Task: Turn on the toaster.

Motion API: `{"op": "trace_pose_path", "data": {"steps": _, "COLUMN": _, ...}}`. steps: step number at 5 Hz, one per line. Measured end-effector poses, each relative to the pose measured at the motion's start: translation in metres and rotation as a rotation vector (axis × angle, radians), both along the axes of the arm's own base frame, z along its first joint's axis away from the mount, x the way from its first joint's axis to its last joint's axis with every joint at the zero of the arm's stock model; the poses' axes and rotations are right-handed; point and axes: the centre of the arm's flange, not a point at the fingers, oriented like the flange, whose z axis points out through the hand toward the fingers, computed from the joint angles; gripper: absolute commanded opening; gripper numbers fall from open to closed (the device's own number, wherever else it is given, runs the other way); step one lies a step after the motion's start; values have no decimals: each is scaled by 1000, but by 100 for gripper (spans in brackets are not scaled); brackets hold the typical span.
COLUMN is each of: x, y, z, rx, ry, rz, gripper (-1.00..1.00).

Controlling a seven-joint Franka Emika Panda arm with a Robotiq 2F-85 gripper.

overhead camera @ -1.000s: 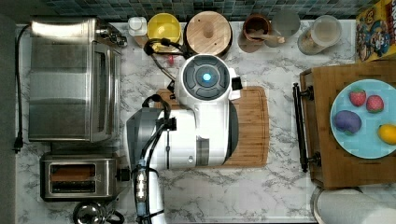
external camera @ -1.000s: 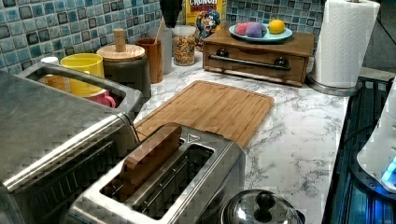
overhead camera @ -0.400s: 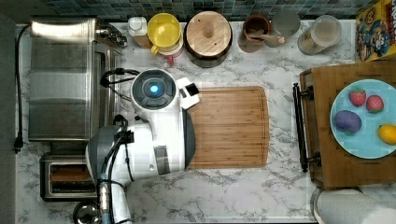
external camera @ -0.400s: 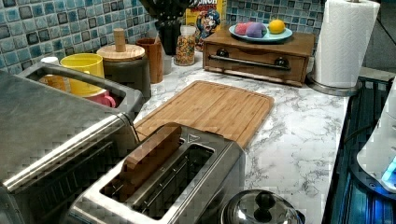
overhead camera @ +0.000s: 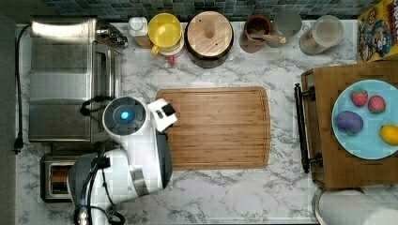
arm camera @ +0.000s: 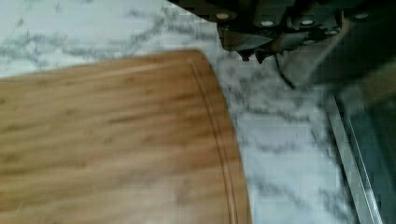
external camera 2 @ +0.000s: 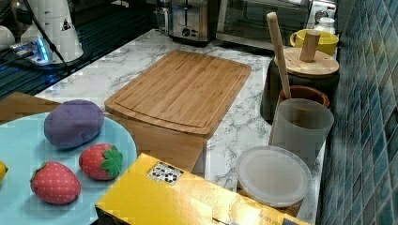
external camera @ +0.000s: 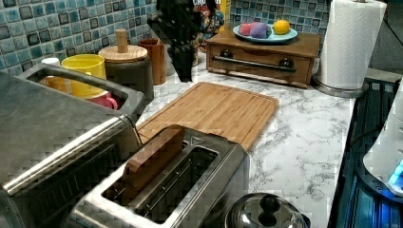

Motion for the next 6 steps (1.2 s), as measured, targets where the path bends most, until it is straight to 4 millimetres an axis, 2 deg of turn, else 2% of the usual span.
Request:
{"op": "trace_pose_path", "data": {"steps": 1, "x": -36, "y": 16, "z": 0, "rx": 44, "ry": 8, "rz": 36, "gripper": -100}}
{"op": "trace_pose_path", "data": {"steps": 2, "x": -63, "y": 24, "z": 16, "rx": 45, "ry": -42, "rz": 87, "gripper": -100}}
{"op": "trace_pose_path", "data": {"steps": 3, "x": -75, "y": 35, "z": 34, "rx": 56, "ry": -85, "rz": 151, "gripper": -100}}
{"op": "trace_pose_path", "data": {"steps": 4, "x": -78, "y": 45, "z": 26, "rx": 56, "ry": -71, "rz": 202, "gripper": -100}}
{"op": "trace_pose_path", "data": {"steps": 5, "x": -74, "y": 54, "z": 1, "rx": 54, "ry": -38, "rz": 215, "gripper": -100}}
{"op": "trace_pose_path", "data": {"steps": 6, "x": -80, "y": 54, "z": -21, "rx": 84, "ry": -21, "rz": 206, "gripper": -100}}
